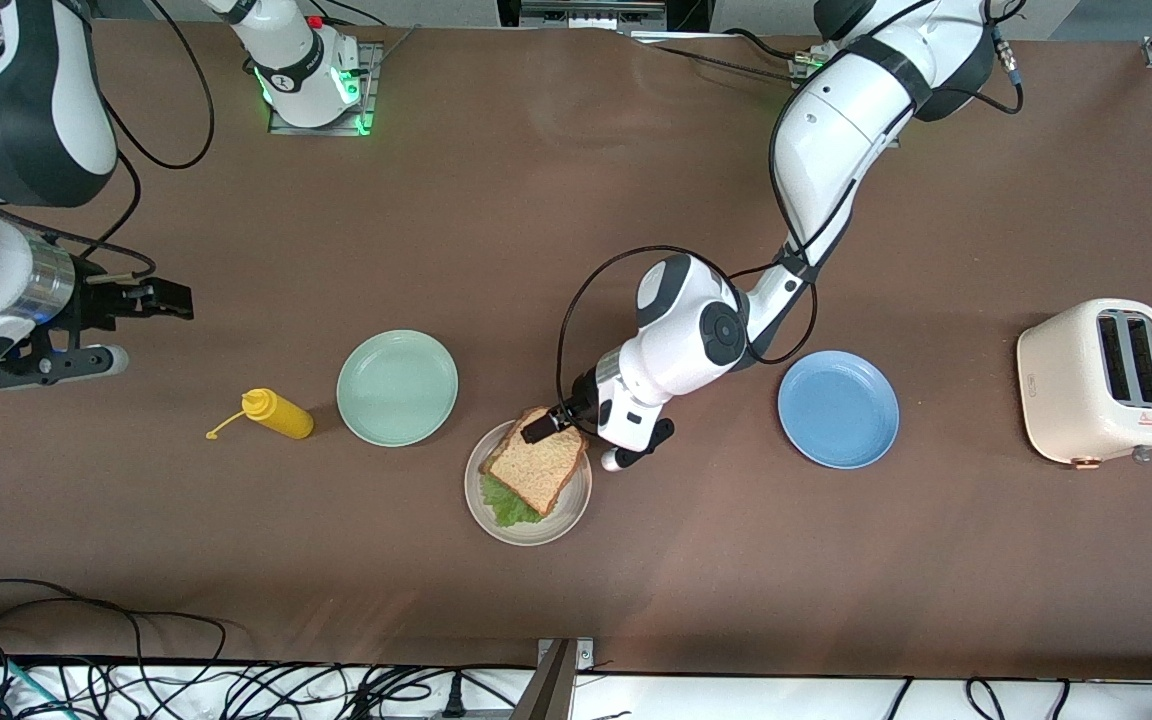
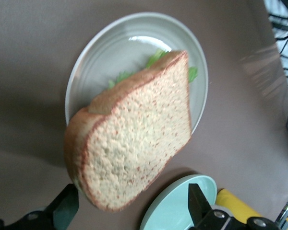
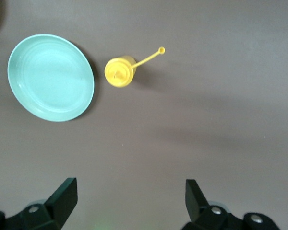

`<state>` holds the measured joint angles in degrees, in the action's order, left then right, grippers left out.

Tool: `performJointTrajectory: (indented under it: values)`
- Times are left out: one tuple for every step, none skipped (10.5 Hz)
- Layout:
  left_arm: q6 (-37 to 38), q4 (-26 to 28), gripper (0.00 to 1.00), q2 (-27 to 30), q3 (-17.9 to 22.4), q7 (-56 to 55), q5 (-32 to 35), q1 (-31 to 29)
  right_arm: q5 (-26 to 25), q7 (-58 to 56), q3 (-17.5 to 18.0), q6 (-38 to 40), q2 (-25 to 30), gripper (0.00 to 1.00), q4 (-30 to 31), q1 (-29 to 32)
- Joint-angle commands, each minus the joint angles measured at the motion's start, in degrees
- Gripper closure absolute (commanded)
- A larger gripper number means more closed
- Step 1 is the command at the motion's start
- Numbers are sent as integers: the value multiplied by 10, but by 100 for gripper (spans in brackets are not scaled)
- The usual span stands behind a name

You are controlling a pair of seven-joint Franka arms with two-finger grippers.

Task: Make sandwich on beige plate with both arms
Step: 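Lay the toast onto the lettuce and open the left gripper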

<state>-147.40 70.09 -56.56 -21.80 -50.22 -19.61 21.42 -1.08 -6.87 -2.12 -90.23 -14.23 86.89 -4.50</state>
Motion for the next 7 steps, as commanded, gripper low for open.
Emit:
performJointTrajectory:
  values:
    - [17, -2, 0, 0, 11, 1, 14, 8, 5, -2, -5, 28, 22, 0, -28, -1]
    - [29, -2, 0, 0, 11, 1, 14, 9, 17, -2, -7, 29, 23, 0, -29, -1]
    - [52, -2, 0, 0, 15, 1, 14, 10, 18, -2, -9, 29, 23, 0, -32, 0]
    - [56, -2, 0, 1, 17, 1, 14, 13, 19, -2, -13, 29, 22, 0, -32, 0]
    - [57, -2, 0, 1, 18, 1, 14, 13, 19, -1, -14, 25, 22, 0, -34, 0]
    - [63, -2, 0, 1, 18, 1, 14, 13, 19, 1, -12, 28, 23, 0, -37, -1]
    - [84, -3, 0, 1, 20, 1, 15, 13, 19, 1, -13, 29, 24, 0, -37, -1]
